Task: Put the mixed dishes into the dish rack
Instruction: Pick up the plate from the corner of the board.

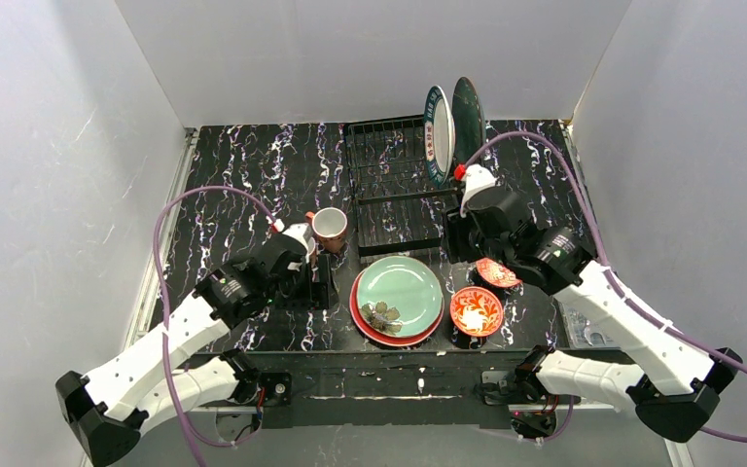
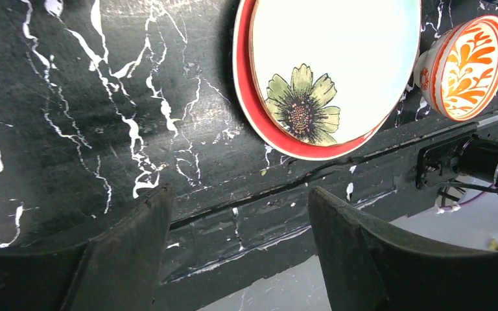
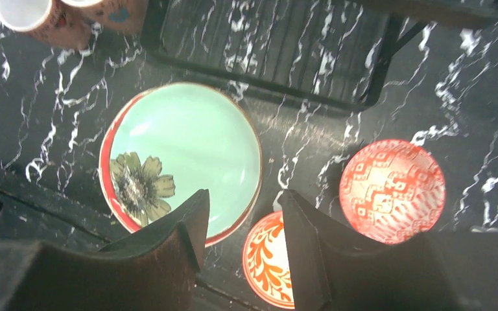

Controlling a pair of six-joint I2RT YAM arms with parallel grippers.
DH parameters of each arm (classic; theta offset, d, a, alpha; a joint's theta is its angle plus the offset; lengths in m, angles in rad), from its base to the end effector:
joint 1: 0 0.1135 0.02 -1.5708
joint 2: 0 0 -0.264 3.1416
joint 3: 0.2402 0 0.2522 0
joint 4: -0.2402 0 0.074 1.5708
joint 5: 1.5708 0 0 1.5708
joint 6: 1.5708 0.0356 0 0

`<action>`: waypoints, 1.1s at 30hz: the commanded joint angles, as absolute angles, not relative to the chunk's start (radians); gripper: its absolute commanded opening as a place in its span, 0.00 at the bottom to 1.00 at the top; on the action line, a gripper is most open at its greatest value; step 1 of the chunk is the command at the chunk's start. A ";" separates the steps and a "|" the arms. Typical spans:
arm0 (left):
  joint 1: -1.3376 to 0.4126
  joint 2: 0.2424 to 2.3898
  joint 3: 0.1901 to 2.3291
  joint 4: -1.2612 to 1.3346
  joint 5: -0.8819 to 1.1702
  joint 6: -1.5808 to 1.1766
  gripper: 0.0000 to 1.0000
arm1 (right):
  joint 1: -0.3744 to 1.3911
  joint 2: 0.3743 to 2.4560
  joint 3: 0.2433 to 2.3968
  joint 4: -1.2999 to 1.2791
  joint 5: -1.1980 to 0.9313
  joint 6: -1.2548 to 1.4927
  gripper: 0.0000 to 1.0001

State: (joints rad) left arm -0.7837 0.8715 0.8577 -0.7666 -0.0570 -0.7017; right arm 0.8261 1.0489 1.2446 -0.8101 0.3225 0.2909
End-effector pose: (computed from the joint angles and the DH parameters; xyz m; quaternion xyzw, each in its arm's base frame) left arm 0.1244 -0.1212 0.2951 0.0269 0.9222 -0.2409 0.3013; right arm 0.1473 0.1431 0.3867 -0.1605 0.8647 0.1198 0.4607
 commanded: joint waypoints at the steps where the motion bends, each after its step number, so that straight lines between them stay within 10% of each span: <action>1: -0.793 0.912 0.823 -0.698 -0.011 -0.757 0.72 | 0.831 1.015 1.150 -0.745 0.249 0.353 0.54; 33: -0.797 1.216 0.737 -0.405 0.058 -0.822 0.49 | 0.709 1.222 0.768 -0.381 0.095 0.365 0.47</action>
State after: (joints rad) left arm -0.7944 1.1839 0.7414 -0.4335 0.0425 -0.8150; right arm 0.7322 1.2030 0.7902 -0.4564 0.1501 0.3824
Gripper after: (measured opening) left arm 0.501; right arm 0.475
